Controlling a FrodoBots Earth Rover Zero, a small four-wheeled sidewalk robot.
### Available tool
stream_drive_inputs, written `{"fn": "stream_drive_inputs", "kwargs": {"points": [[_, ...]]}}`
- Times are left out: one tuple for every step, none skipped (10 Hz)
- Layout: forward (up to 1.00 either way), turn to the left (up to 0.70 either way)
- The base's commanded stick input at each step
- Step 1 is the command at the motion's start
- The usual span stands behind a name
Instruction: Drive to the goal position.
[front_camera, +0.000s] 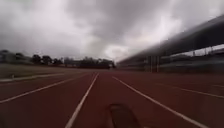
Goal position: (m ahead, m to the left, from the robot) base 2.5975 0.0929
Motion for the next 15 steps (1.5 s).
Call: {"fn": "stream_drive_inputs", "kwargs": {"points": [[0.70, 0.00], [0.70, 0.00], [0.70, 0.00], [0.70, 0.00], [0.70, 0.00], [0.70, 0.00], [0.70, 0.00], [0.70, 0.00], [0.70, 0.00], [0.70, 0.00], [0.70, 0.00], [0.70, 0.00], [0.70, 0.00], [0.70, 0.00], [0.70, 0.00]]}}
